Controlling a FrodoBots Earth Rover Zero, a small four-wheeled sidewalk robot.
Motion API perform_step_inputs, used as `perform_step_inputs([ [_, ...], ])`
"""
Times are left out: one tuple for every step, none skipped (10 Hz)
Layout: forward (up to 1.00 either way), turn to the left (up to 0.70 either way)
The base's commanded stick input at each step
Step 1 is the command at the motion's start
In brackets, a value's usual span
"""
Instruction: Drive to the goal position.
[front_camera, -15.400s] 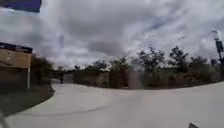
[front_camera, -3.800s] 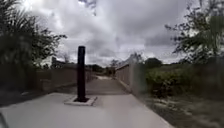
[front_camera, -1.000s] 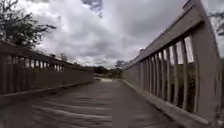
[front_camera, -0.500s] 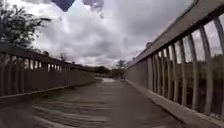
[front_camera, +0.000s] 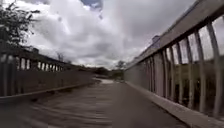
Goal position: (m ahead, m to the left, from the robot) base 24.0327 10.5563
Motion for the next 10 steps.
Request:
perform_step_inputs([
  [0.69, 0.01],
  [0.69, 0.01],
  [0.69, 0.01],
  [0.69, 0.01],
  [0.69, 0.01],
  [0.69, 0.01],
  [0.69, 0.01],
  [0.69, 0.01],
  [0.69, 0.01],
  [0.69, 0.01],
])
